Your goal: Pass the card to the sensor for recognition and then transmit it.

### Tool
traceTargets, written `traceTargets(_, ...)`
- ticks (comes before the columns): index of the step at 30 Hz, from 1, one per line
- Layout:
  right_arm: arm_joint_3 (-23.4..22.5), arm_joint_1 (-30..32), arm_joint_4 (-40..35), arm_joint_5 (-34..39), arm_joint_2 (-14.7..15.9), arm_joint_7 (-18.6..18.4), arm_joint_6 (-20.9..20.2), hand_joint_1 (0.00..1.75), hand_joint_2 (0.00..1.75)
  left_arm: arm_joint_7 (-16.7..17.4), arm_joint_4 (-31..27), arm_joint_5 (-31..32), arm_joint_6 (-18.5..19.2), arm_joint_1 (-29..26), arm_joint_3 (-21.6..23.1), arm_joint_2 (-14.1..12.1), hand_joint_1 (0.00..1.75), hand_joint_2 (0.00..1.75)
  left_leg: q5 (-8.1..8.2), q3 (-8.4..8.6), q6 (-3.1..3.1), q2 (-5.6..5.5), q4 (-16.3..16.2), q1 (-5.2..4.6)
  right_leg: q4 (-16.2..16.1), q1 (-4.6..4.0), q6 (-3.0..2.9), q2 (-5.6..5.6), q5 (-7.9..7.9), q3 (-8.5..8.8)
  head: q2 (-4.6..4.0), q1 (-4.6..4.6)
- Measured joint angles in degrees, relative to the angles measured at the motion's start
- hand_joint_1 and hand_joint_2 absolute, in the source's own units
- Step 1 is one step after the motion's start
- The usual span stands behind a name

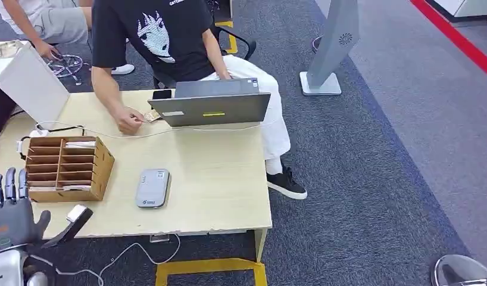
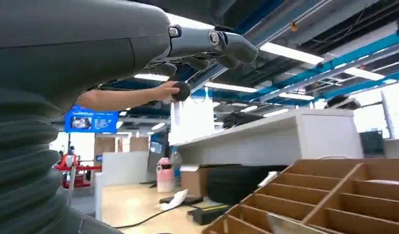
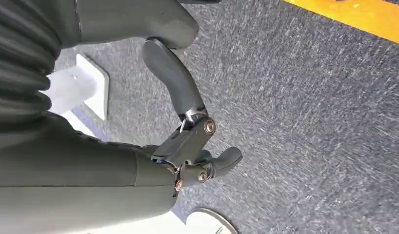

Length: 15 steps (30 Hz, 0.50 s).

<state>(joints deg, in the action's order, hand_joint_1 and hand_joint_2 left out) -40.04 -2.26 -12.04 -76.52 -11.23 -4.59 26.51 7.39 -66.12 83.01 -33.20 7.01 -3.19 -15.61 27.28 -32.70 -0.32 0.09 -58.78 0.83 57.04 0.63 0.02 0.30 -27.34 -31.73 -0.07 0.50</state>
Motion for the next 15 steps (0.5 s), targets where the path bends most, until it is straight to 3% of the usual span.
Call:
traceTargets(5, 0.0, -0.2, 0.0, -0.3, 0.1, 0.1, 0.2, 0.0, 1.75, -0.4, 5.3, 0.2, -0.8, 4.0, 0.2, 2.5, 0.0, 1.75, -0.01, 0.02, 0.0, 0.06, 0.0, 0.0, 0.0, 0.0, -0.03, 0.03, 0.05, 0.0, 0.0, -0.02)
traceTargets(15, 0.0, -0.3, 0.0, -0.8, 0.4, -0.2, 0.3, 0.0, 1.75, -0.4, 11.8, -0.4, -1.6, 7.0, 0.3, 4.8, 0.0, 1.75, 0.0, 0.0, 0.0, 0.08, 0.0, 0.0, 0.0, 0.0, -0.03, 0.05, 0.04, -0.05, 0.0, -0.02)
